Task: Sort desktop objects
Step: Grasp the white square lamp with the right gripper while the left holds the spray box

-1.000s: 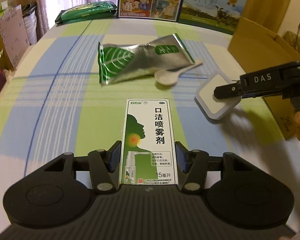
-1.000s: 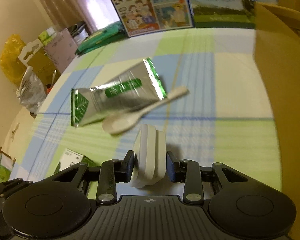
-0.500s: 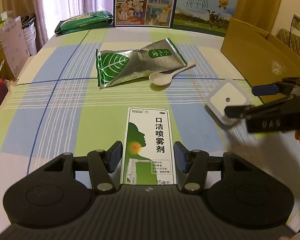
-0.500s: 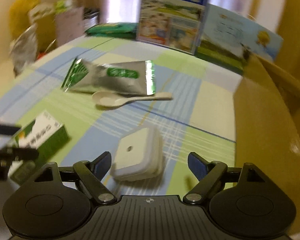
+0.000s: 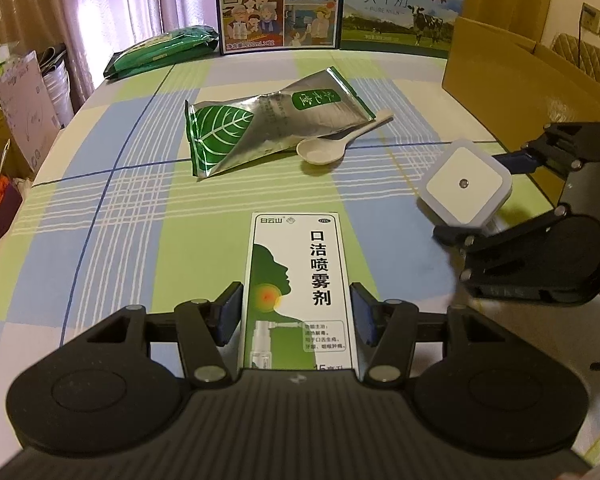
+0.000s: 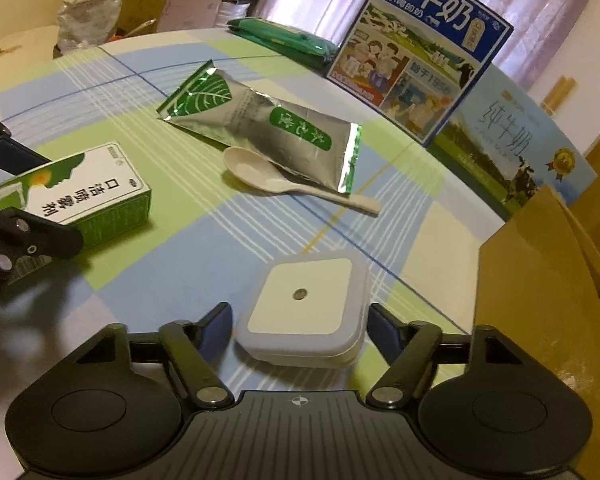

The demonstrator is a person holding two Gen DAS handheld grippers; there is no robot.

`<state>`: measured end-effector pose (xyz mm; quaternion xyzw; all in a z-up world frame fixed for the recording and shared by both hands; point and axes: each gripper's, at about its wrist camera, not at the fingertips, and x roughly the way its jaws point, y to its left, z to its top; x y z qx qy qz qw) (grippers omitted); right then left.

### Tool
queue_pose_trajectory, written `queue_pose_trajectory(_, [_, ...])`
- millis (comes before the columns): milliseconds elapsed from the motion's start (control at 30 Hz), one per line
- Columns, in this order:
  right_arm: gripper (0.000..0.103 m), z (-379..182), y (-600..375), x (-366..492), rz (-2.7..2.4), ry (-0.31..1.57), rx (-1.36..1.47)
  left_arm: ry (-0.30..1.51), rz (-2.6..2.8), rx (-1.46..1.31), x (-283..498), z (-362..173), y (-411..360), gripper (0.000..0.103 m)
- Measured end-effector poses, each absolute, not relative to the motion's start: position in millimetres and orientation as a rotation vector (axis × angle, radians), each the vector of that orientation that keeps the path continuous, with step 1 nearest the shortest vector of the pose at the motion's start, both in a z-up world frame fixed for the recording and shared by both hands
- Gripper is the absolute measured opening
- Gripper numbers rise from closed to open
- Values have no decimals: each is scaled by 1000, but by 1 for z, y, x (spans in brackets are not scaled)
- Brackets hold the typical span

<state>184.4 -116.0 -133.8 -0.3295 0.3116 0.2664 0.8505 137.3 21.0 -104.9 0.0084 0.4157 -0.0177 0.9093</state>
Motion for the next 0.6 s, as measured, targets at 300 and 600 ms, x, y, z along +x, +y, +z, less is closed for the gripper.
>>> queue_pose_trajectory(300, [65,-119,-127,191,543,719,-540,875,-40,47,143,-110,18,51])
queue_pose_trajectory(600, [65,-105,-145,193,559,817,-345,873,-47,45,151,-111,13,51])
